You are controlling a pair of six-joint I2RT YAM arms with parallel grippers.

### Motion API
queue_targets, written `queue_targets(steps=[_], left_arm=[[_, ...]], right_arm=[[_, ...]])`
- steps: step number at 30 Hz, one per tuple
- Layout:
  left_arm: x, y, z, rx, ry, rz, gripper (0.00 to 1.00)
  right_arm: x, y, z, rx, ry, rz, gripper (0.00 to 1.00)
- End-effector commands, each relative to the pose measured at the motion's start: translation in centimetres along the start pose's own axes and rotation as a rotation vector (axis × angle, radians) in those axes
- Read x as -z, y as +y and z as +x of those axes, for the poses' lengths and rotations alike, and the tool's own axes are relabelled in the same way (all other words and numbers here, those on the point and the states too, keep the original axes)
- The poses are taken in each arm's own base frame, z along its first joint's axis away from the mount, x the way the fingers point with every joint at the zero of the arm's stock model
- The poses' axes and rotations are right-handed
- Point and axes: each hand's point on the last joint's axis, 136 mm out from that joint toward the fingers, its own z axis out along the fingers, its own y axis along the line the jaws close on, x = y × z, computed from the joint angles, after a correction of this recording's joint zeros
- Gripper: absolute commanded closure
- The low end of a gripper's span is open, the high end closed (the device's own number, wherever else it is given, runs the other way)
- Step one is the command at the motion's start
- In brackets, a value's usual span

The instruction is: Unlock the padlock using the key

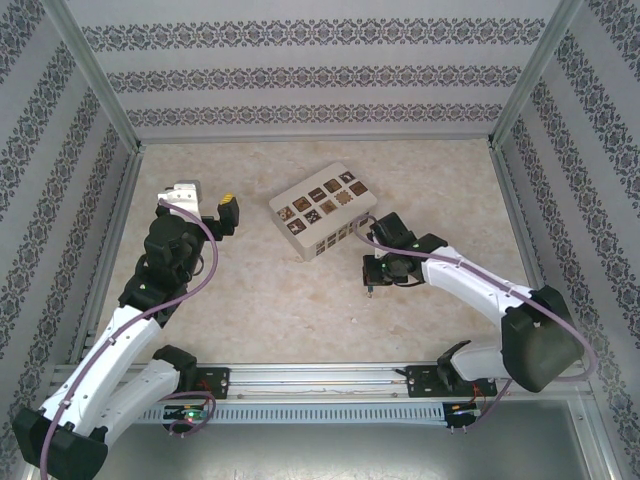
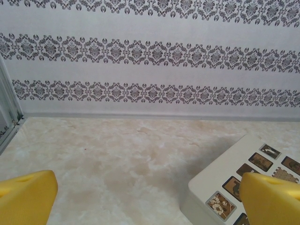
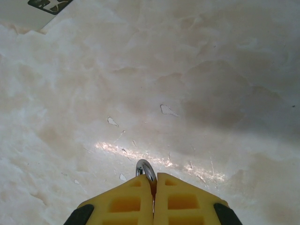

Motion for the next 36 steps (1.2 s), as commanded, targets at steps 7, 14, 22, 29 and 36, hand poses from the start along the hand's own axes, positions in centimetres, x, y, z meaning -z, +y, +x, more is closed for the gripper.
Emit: queue_targets(steps=[7, 14, 22, 29, 36], left_arm=[[0.0, 0.8, -0.4, -0.002, -0.017, -0.037, 0.01], [-0.1, 1.1, -0.1, 0.001, -0.007, -0.059, 0.01], [-0.2, 1.9, 0.4, 0.01, 0.02, -0.109, 0.01], [0.0, 2.0, 0.5, 0.008, 0.041, -0.114, 0.0], [0.0, 2.0, 0.6, 0.015, 0.042, -0.112, 0.01]], right_arm=[[-1.9, 0.4, 0.5, -0.02, 0.039, -0.036, 1.0], [-2.6, 0.1, 0.8, -0.032, 0.072, -0.052, 1.0], [-3.0, -0.3, 0.6, -0.047, 0.081, -0.052, 1.0], [-3.7, -0.6, 0.8, -0.048, 0.112, -0.054, 1.0], [-4.5, -0.8, 1.0, -0.053, 0.124, -0.052, 1.0]])
